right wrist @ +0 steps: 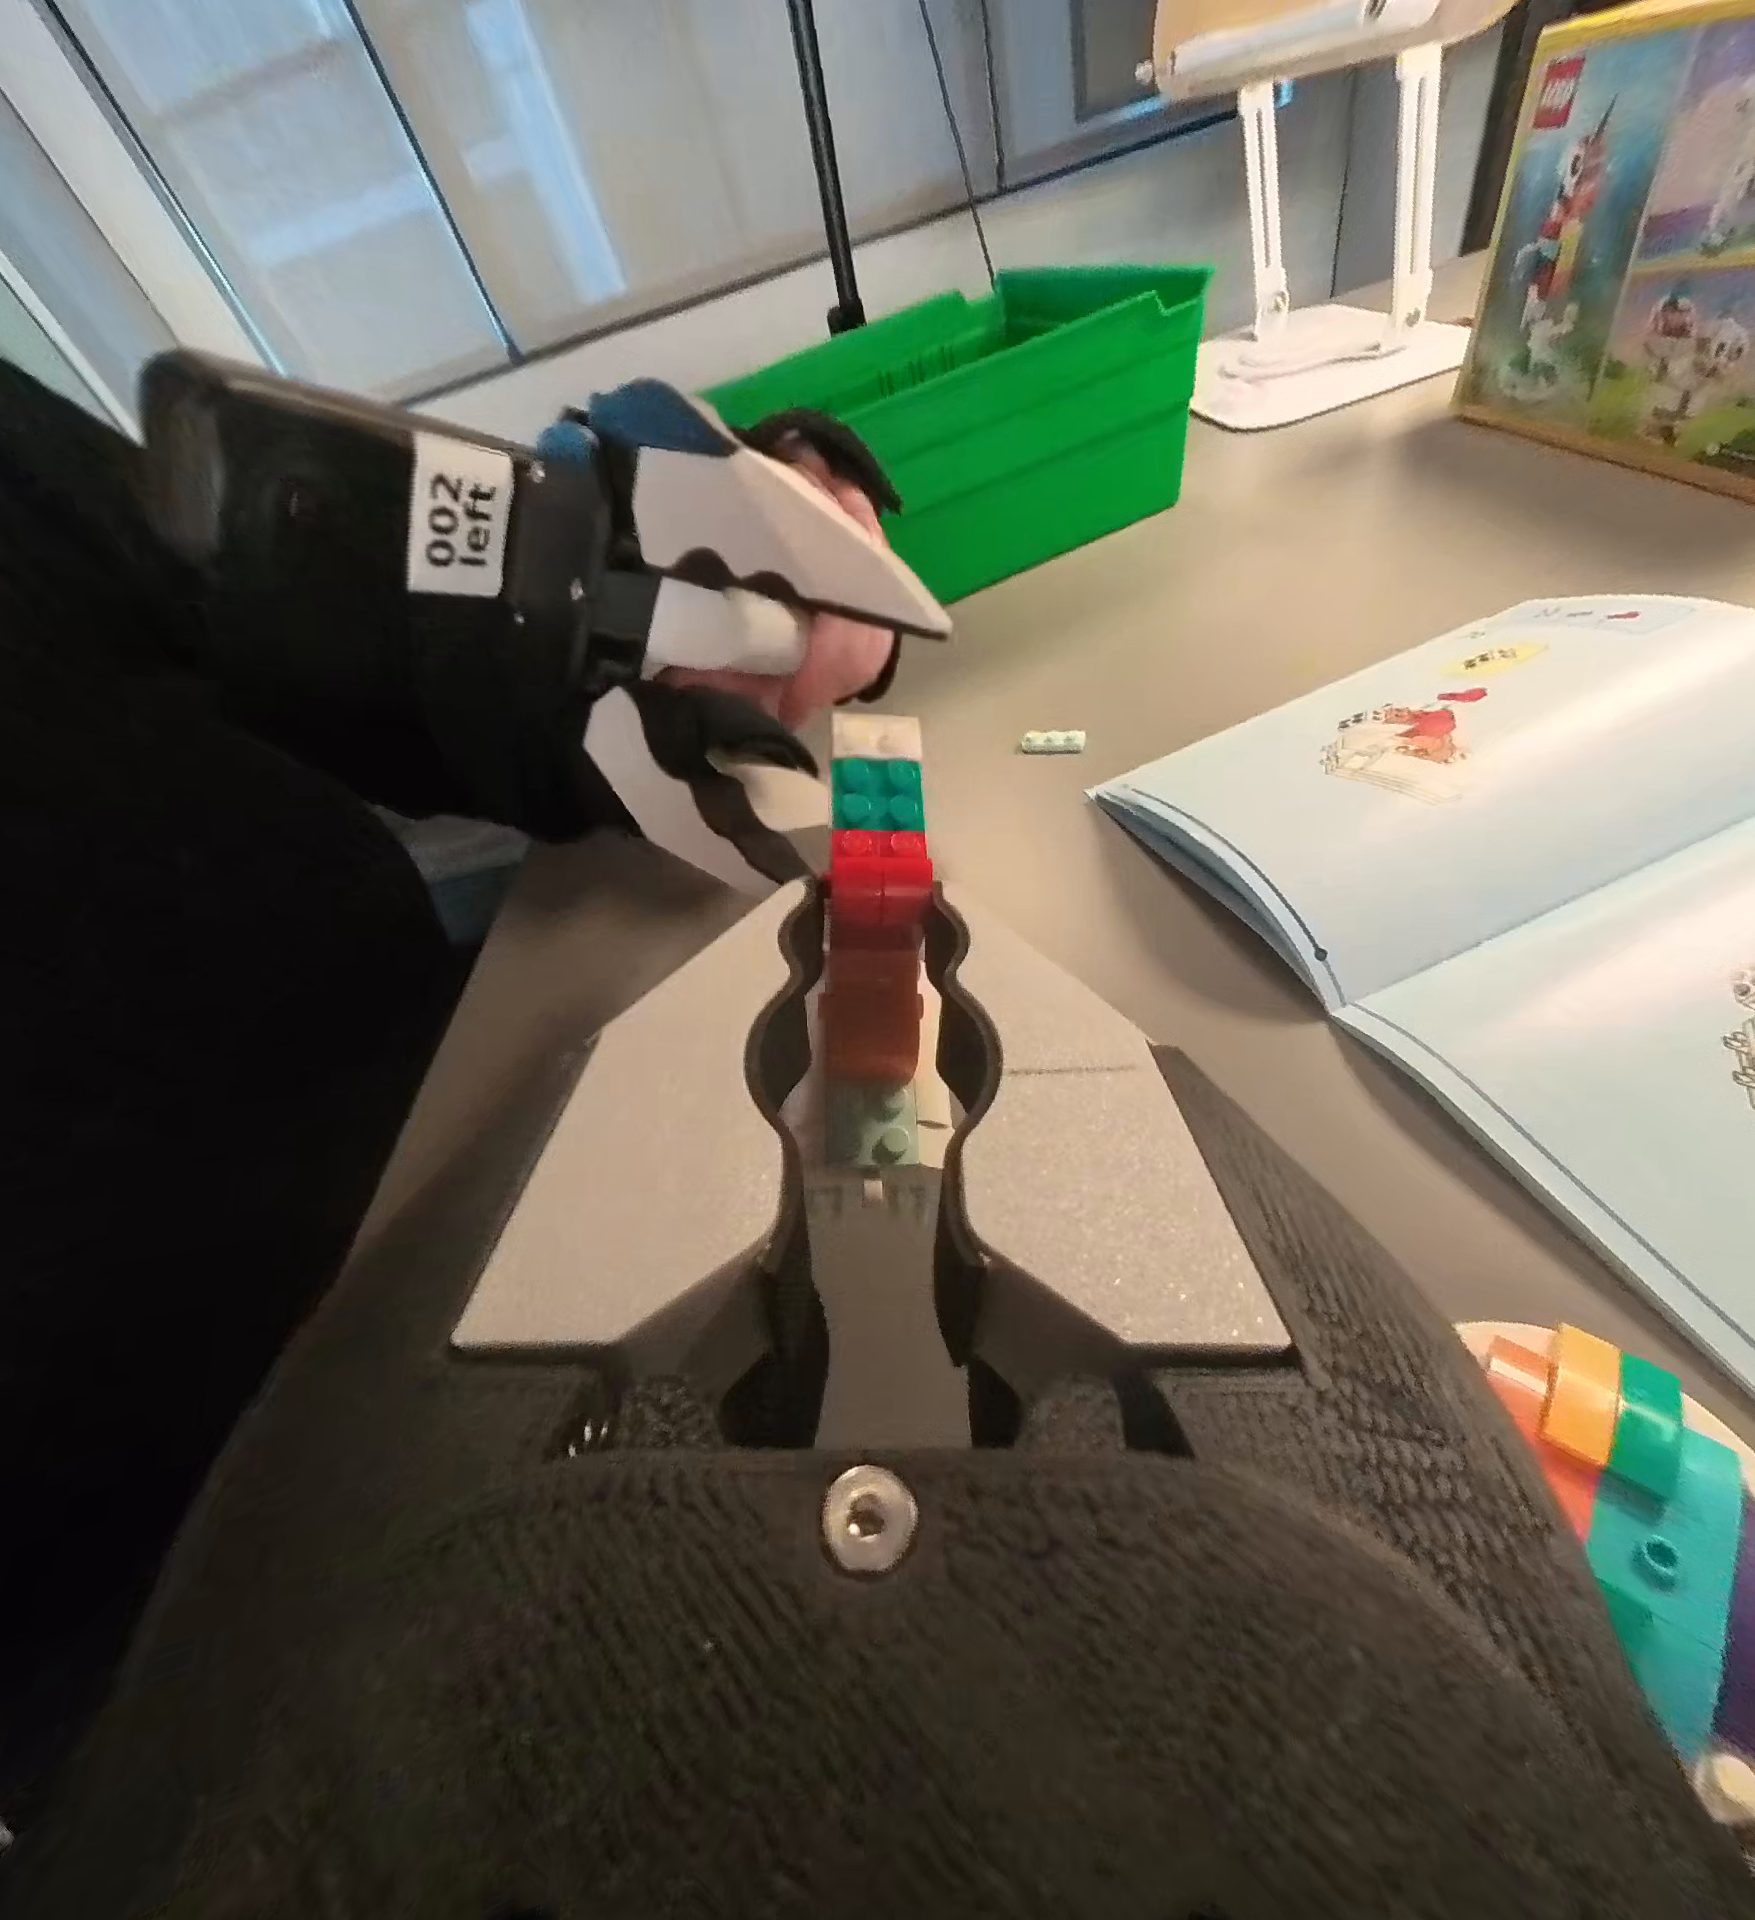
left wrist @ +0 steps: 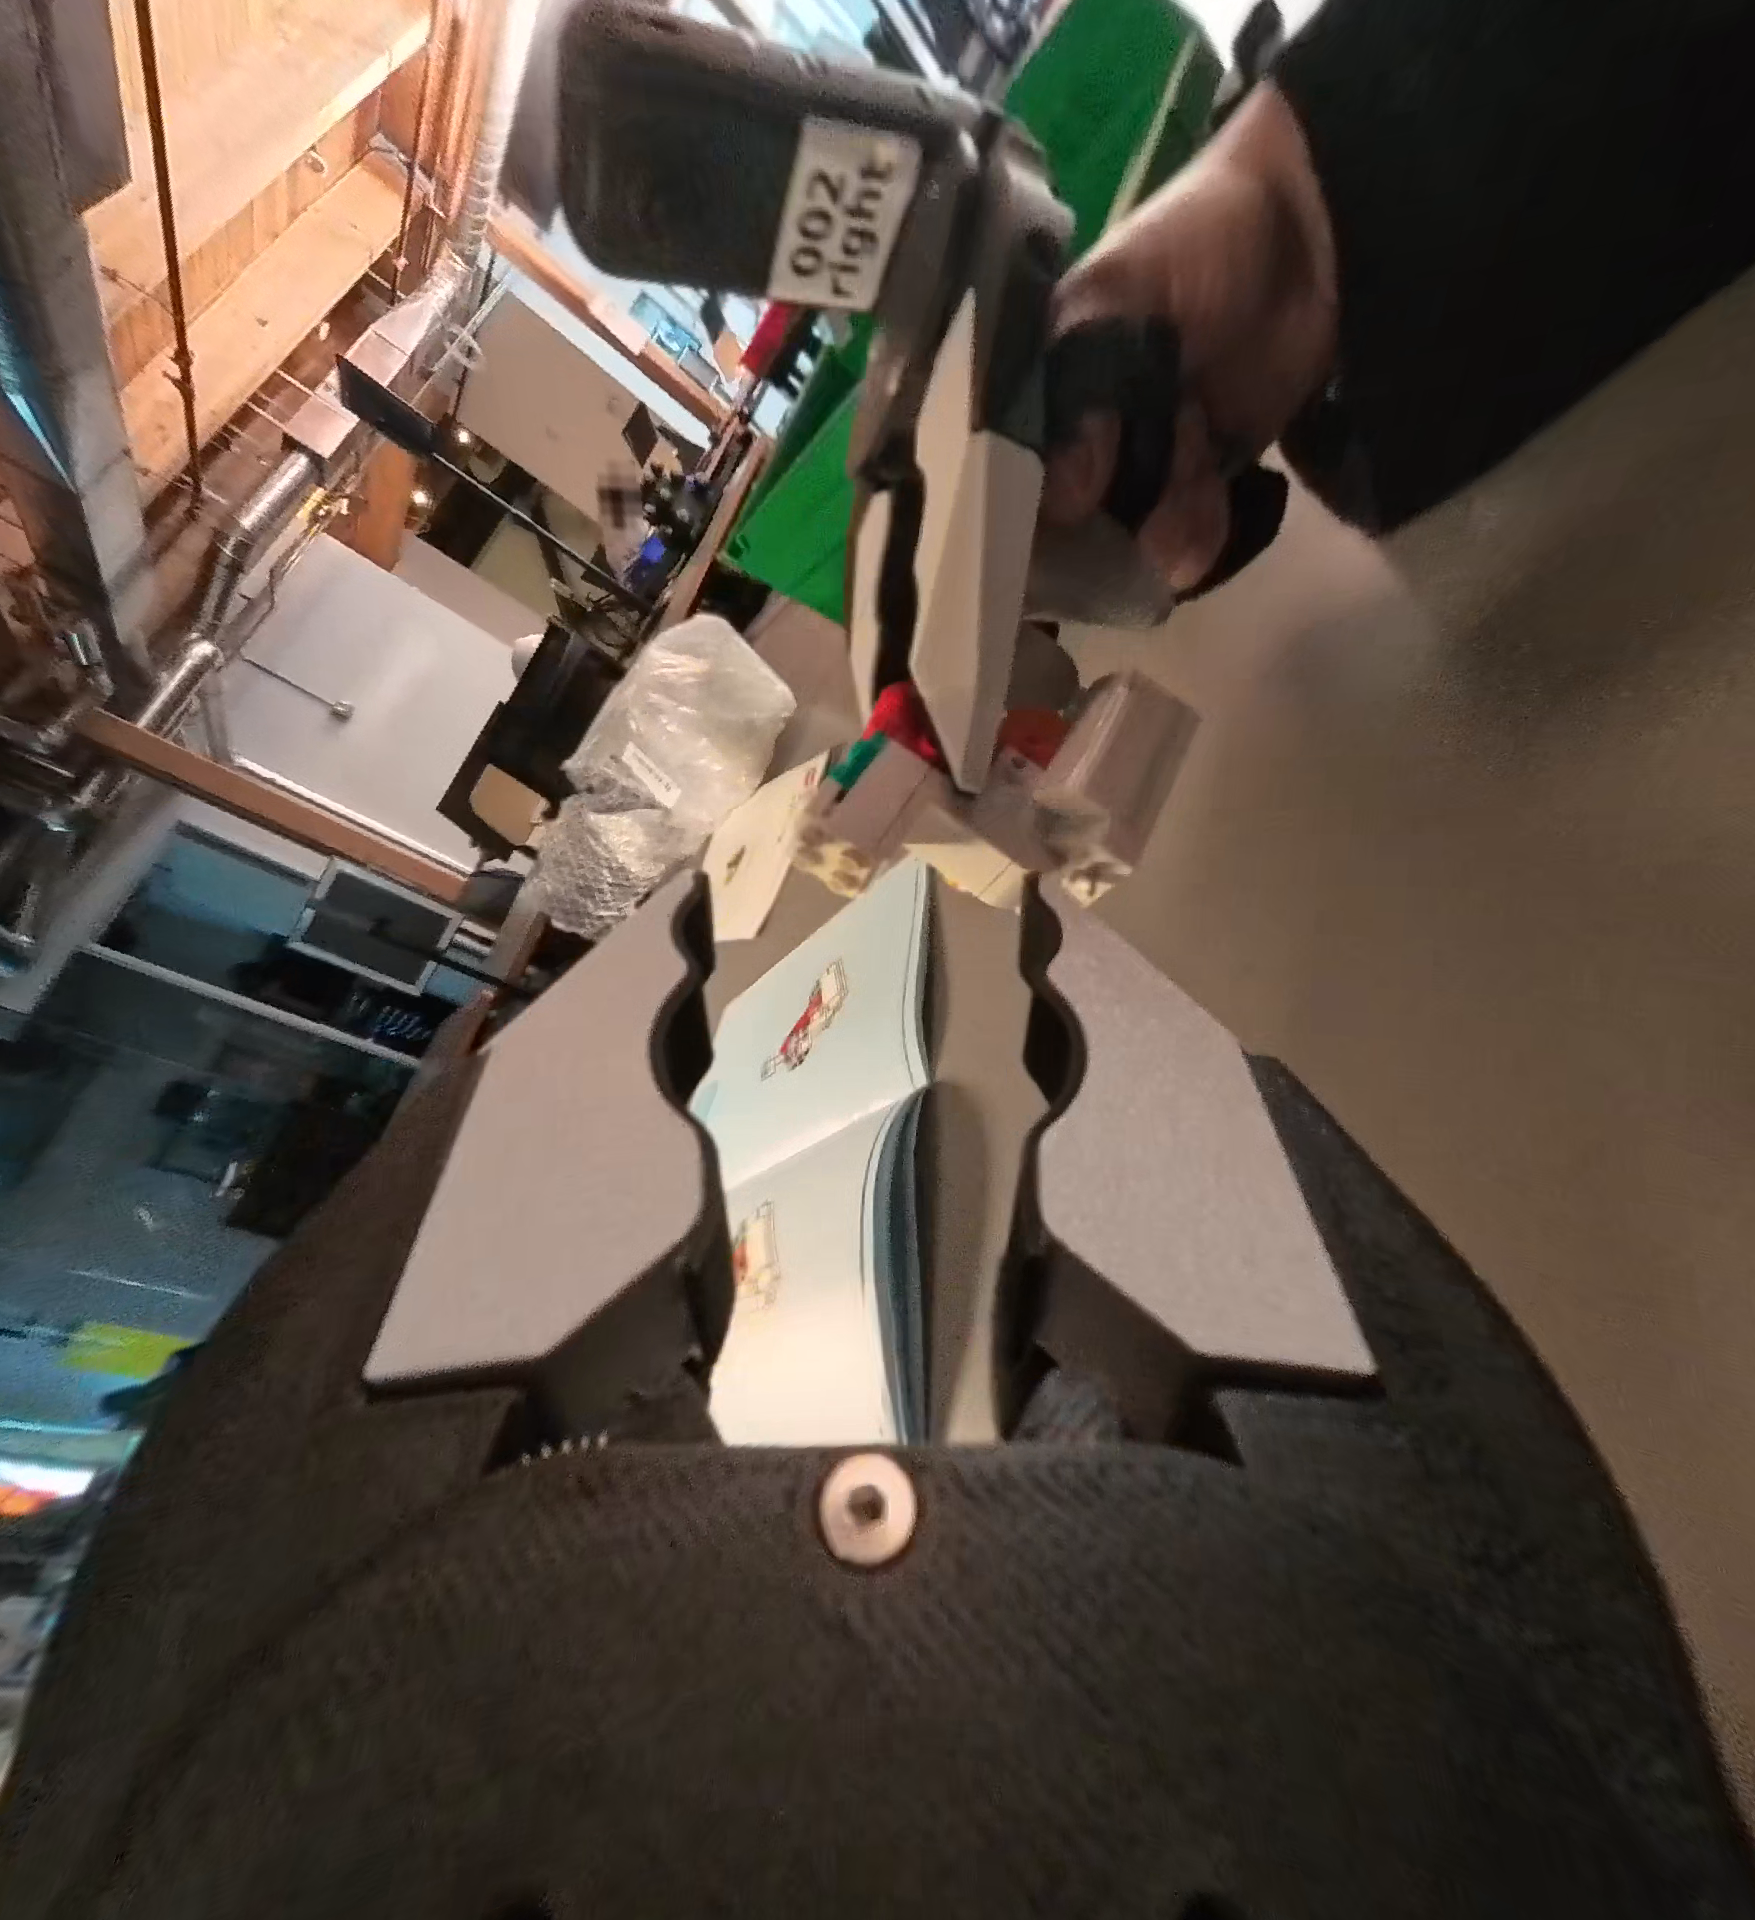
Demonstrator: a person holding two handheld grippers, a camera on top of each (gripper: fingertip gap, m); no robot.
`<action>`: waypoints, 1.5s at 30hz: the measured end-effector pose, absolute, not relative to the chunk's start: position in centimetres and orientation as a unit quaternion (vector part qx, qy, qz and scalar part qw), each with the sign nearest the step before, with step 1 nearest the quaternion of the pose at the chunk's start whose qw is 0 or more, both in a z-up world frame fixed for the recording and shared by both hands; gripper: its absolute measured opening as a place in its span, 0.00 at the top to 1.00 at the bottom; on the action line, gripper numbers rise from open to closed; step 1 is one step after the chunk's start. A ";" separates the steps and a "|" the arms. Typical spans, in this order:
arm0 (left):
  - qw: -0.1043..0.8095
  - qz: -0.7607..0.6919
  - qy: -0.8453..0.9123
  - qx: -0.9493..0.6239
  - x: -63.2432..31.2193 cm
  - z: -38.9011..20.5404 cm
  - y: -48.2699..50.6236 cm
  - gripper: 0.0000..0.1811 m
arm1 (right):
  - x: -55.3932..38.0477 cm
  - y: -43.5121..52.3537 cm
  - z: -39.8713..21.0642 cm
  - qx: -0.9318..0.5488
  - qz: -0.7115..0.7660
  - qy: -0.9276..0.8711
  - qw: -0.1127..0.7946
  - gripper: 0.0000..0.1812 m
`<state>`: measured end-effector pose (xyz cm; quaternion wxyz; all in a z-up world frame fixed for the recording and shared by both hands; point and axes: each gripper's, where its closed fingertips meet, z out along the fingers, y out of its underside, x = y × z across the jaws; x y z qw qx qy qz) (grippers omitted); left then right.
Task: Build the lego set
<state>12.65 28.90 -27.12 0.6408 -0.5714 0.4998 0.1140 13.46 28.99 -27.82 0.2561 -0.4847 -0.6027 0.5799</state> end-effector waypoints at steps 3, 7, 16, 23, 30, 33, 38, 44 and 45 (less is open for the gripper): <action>0.647 0.141 0.496 -0.562 12.1 -25.7 28.8 0.68 | 13.5 29.3 -27.7 -0.489 0.573 -0.601 0.267 0.90; 0.602 0.290 0.540 -0.512 12.0 -25.7 28.9 0.72 | 13.1 29.8 -27.9 -0.507 0.555 -0.597 0.282 0.90; 0.507 0.440 0.563 -0.482 12.7 -27.2 29.8 0.77 | 12.3 30.8 -28.3 -0.542 0.500 -0.591 0.327 0.90; 0.472 0.484 0.558 -0.481 11.7 -28.1 30.8 0.80 | 12.2 31.0 -28.4 -0.552 0.487 -0.587 0.337 0.90; 0.470 0.487 0.552 -0.488 11.6 -28.2 31.1 0.81 | 12.1 30.7 -28.5 -0.551 0.485 -0.591 0.334 0.90; 0.472 0.488 0.549 -0.487 11.5 -28.1 31.1 0.81 | 12.0 30.8 -28.7 -0.553 0.480 -0.593 0.334 0.90; 0.479 0.477 0.544 -0.497 11.4 -28.1 31.0 0.80 | 12.0 30.9 -28.7 -0.553 0.480 -0.593 0.335 0.90; 0.481 0.443 0.531 -0.538 10.9 -28.5 31.4 0.71 | 12.1 30.8 -28.8 -0.546 0.467 -0.604 0.346 0.90; 0.484 0.434 0.529 -0.545 10.9 -28.4 31.4 0.69 | 12.1 30.8 -28.8 -0.544 0.461 -0.607 0.350 0.90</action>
